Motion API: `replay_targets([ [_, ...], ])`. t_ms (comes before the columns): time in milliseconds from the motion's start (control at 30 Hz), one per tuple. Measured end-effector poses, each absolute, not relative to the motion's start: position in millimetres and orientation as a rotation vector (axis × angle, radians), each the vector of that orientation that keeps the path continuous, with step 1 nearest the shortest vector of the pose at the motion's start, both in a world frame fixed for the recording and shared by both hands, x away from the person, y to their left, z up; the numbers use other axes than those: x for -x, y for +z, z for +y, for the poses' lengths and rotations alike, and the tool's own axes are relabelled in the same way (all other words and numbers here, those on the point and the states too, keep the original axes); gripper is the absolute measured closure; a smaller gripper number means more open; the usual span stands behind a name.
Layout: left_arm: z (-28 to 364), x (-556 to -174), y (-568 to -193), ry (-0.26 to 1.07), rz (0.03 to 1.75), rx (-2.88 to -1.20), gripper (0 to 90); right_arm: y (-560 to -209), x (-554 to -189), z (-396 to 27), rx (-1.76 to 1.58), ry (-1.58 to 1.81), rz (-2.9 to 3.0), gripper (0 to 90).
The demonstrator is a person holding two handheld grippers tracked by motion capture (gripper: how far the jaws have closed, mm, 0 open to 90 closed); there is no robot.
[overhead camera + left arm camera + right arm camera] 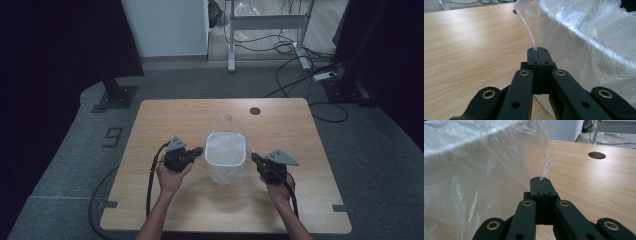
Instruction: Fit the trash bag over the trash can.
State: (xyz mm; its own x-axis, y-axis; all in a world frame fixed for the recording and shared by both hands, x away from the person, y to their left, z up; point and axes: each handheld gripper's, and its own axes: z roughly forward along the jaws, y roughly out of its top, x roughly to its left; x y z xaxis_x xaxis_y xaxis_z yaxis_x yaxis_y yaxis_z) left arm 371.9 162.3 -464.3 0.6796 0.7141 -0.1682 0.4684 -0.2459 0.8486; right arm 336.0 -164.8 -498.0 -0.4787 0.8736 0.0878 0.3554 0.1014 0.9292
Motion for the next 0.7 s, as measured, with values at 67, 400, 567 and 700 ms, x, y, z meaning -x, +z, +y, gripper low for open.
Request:
replay_targets([
  [67,161.8,-371.8,-464.7,0.309,0.925,-1.902,90.0,-498.8,-336.0,-164.6,-1.195,1.366,1.891,89.5],
  [400,158.9,-368.6,-464.0,0.324,0.924,-1.91,90.0,-491.0,-326.0,-175.4,-1.175,1.393,1.818,72.2],
  [567,159.0,-368.9,-464.1,0.322,0.925,-1.91,89.9,-469.1,-302.5,-192.3,-1.096,1.481,1.767,61.3],
  [700,158.1,-368.8,-464.2,0.321,0.923,-1.909,89.9,-460.2,-282.4,-192.7,-0.991,1.562,1.842,55.4],
])
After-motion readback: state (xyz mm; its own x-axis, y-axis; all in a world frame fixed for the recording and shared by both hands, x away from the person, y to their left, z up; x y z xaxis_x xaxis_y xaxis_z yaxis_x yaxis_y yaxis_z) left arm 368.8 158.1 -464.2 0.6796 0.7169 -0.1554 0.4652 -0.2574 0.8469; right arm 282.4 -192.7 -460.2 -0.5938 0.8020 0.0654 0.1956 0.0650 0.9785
